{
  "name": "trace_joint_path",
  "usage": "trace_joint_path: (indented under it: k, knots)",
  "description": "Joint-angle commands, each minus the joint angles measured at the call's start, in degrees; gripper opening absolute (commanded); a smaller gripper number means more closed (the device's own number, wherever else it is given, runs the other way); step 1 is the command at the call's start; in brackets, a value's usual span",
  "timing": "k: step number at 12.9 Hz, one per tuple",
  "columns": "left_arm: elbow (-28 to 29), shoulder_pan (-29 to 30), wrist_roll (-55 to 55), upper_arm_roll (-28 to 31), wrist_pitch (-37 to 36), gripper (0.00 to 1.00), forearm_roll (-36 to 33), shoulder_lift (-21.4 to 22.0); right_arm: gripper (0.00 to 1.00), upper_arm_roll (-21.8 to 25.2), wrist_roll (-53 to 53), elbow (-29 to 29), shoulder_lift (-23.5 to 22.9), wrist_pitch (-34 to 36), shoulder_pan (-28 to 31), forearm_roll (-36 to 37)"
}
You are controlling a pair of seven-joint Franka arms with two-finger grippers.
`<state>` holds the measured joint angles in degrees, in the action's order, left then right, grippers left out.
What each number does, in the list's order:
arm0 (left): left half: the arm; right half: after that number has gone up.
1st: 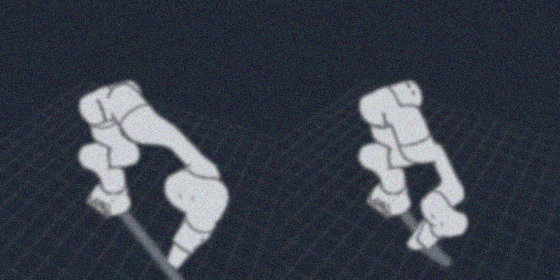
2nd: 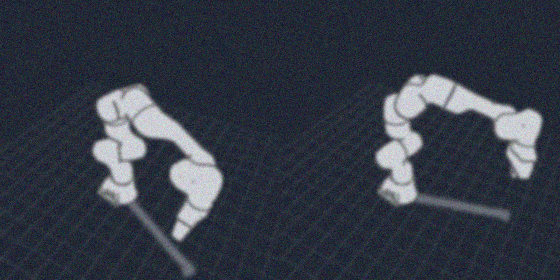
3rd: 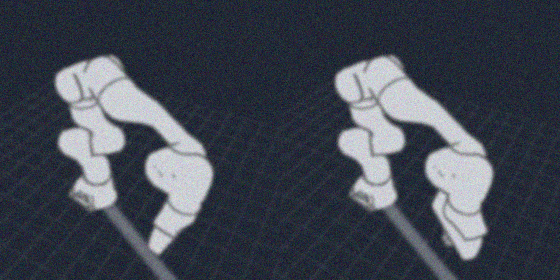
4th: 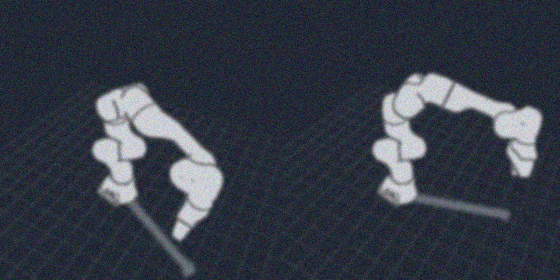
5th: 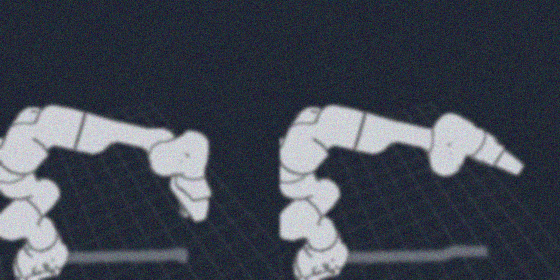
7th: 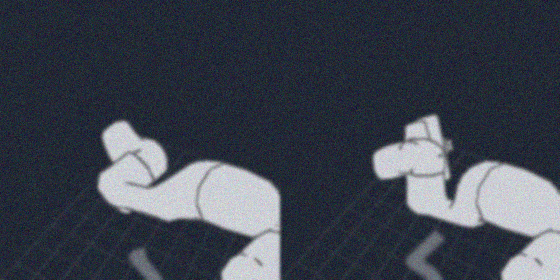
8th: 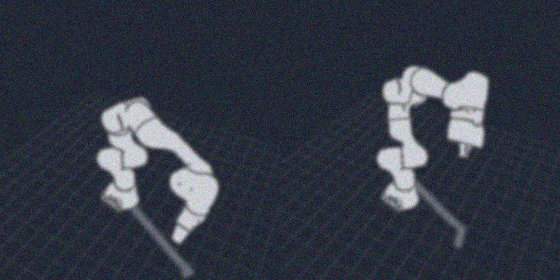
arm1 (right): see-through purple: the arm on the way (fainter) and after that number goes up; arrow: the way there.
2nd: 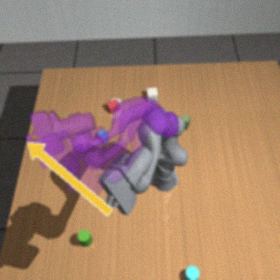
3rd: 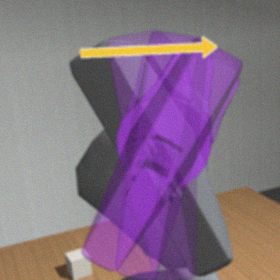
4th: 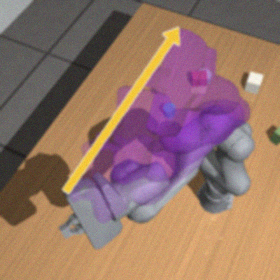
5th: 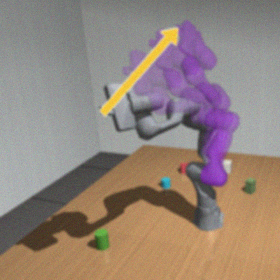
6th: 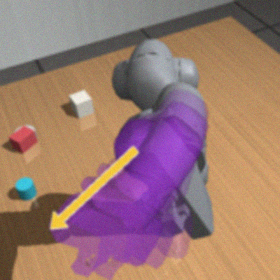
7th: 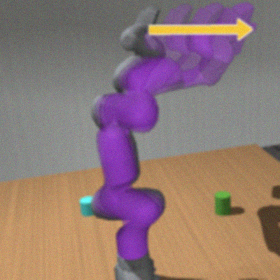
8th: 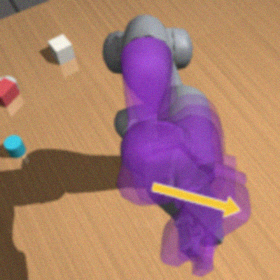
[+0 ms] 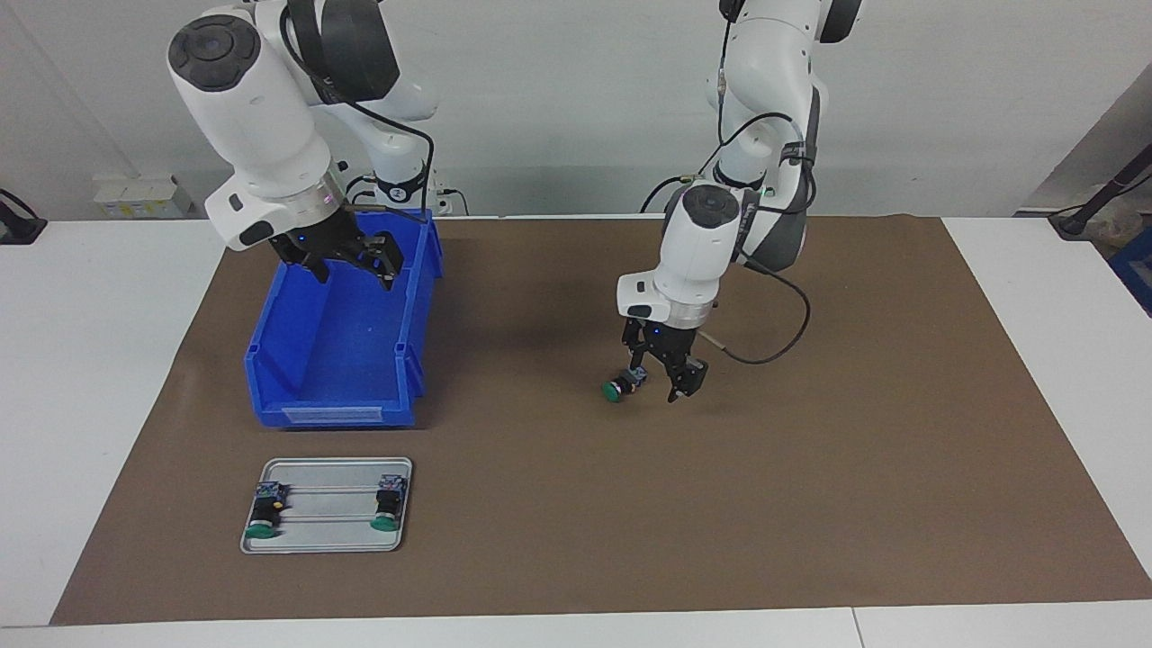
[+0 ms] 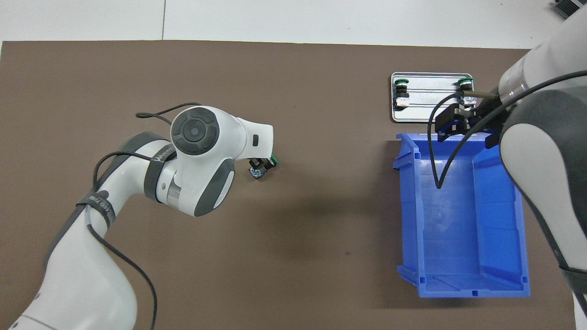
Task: Place and press button with both arms
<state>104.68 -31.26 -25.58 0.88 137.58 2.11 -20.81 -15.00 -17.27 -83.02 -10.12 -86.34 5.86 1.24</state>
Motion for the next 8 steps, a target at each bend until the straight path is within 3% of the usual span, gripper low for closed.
trace_joint_path:
  k: [1, 3, 8]
  knots:
    - [0.3, -2.3, 1.5, 1.1, 3.8, 0.87, 0.9, -2.6, 0.92, 7.5, 7.3, -12.2, 7.7, -6.0, -2.7, -4.3]
    - [1.5, -3.4, 2.2, 1.1, 5.3, 0.83, 0.9, -3.1, 0.93, 14.9, 12.9, -13.3, 8.2, -6.2, -6.9, -4.4]
    - [5.7, -5.0, 3.2, 1.1, 9.5, 0.74, 0.9, -2.7, 0.96, 24.2, 22.1, -10.8, 11.3, -2.2, -10.5, -4.4]
